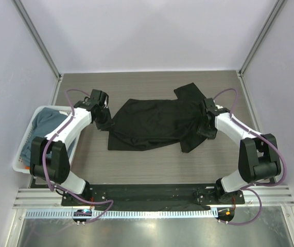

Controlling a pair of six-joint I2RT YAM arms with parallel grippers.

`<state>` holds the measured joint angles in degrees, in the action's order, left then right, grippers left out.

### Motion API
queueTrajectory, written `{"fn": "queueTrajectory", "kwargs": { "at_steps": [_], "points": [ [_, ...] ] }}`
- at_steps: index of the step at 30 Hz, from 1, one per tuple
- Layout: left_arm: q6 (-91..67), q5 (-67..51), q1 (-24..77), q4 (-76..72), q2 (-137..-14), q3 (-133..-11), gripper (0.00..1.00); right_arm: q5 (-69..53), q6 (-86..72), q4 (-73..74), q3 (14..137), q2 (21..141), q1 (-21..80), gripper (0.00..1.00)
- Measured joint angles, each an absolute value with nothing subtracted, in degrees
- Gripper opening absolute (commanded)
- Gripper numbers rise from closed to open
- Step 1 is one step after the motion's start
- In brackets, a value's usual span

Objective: Fold and stack the t-shirts
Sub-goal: Flatten the tshirt out

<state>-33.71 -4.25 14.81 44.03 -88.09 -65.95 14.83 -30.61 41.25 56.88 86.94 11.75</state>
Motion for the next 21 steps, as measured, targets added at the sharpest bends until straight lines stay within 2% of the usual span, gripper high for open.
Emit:
{"fn": "queueTrajectory", "kwargs": {
  "at_steps": [9, 11, 12, 15, 21],
  "points": [
    [-33.4, -6.1, 14.8, 43.4, -87.9, -65.6, 0.00, 15.4, -32.0, 32.8, 49.8, 86.3, 11.7, 0.44],
    [-33.3, -6.1, 14.8, 43.4, -87.9, -65.6, 0.00, 15.9, -32.2, 31.1, 49.0, 86.5, 11.7, 0.35],
    [-33.0, -6.1, 14.8, 43.4, -87.8, -65.6, 0.00, 16.2, -32.3, 30.4, 48.5, 86.8, 11.7, 0.20],
    [-32.7, -6.0, 14.8, 43.4, -87.7, -65.6, 0.00, 16.6, -32.6, 30.4, 48.0, 87.5, 11.7, 0.01],
    [-32.2, -3.8, 14.8, 44.1, -87.5, -65.7, 0.00, 16.8, -33.1, 35.9, 51.9, 84.8, 11.7, 0.01]
  ]
}}
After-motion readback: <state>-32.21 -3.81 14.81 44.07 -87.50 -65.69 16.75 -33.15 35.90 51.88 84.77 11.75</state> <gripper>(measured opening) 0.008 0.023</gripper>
